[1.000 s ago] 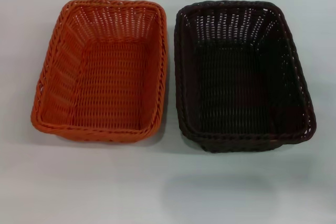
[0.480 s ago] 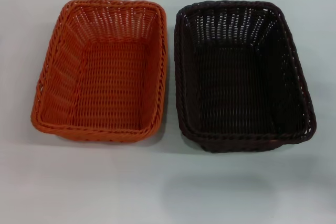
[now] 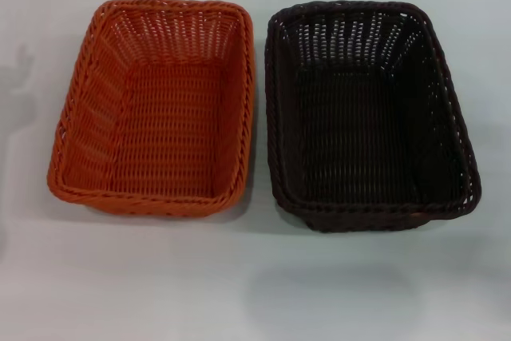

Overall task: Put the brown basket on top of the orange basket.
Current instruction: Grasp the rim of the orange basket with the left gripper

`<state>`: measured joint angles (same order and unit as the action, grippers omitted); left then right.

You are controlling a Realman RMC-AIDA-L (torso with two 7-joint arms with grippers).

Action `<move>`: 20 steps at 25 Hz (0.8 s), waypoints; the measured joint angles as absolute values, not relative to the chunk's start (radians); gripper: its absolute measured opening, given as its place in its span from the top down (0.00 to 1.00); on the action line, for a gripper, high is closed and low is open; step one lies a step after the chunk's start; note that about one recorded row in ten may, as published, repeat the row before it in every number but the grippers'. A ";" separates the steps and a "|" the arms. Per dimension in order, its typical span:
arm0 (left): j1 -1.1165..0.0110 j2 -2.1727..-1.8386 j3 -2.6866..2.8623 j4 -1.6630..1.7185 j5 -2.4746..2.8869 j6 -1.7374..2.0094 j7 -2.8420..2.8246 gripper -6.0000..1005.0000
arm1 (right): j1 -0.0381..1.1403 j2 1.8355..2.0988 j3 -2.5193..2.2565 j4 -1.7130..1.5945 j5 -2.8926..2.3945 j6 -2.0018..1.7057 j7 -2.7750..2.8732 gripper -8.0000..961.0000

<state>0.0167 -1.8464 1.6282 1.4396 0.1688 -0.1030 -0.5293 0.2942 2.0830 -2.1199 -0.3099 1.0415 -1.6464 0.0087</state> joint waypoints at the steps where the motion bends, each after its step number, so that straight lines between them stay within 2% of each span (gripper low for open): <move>1: 0.017 -1.846 1.628 1.440 0.169 -0.103 -0.529 0.18 | 0.294 2.083 -2.120 -0.310 1.041 -1.646 0.009 0.14; 2: -0.010 -1.928 1.578 1.507 0.164 -0.294 -0.321 0.18 | 0.294 2.083 -2.120 -0.310 1.041 -1.646 0.009 0.14; 3: -0.010 -1.928 1.578 1.507 0.164 -0.294 -0.321 0.18 | 0.294 2.083 -2.120 -0.310 1.041 -1.645 0.009 0.14; 4: -0.040 -1.988 1.512 1.505 0.162 -0.336 -0.233 0.18 | 0.292 2.083 -2.120 -0.310 1.041 -1.645 0.009 0.14; 5: -0.040 -1.988 1.512 1.505 0.162 -0.336 -0.233 0.18 | 0.292 2.083 -2.120 -0.310 1.041 -1.645 0.009 0.14; 6: -0.067 -2.039 1.449 1.499 0.158 -0.363 -0.156 0.18 | 0.291 2.083 -2.120 -0.309 1.041 -1.645 0.009 0.14; 7: -0.083 -2.060 1.411 1.493 0.125 -0.368 -0.104 0.18 | 0.290 2.083 -2.120 -0.308 1.040 -1.645 0.009 0.14; 11: -0.101 -2.015 1.408 1.492 -0.057 -0.413 -0.037 0.18 | 0.289 2.084 -2.120 -0.295 1.040 -1.644 0.009 0.14; 14: -0.124 -2.001 1.386 1.508 -0.191 -0.491 0.087 0.18 | 0.289 2.084 -2.120 -0.294 1.040 -1.638 0.009 0.14; 17: -0.169 -2.003 1.331 1.527 -0.317 -0.643 0.237 0.18 | 0.288 2.084 -2.120 -0.294 1.040 -1.635 0.009 0.14; 20: -0.213 -2.022 1.252 1.537 -0.418 -0.778 0.364 0.18 | 0.289 2.084 -2.120 -0.294 1.041 -1.635 0.008 0.14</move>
<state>-0.2131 -2.0218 1.2522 1.5373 -0.4179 -0.7785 0.3639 0.2887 2.0838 -2.1199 -0.2942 1.0407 -1.6349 0.0085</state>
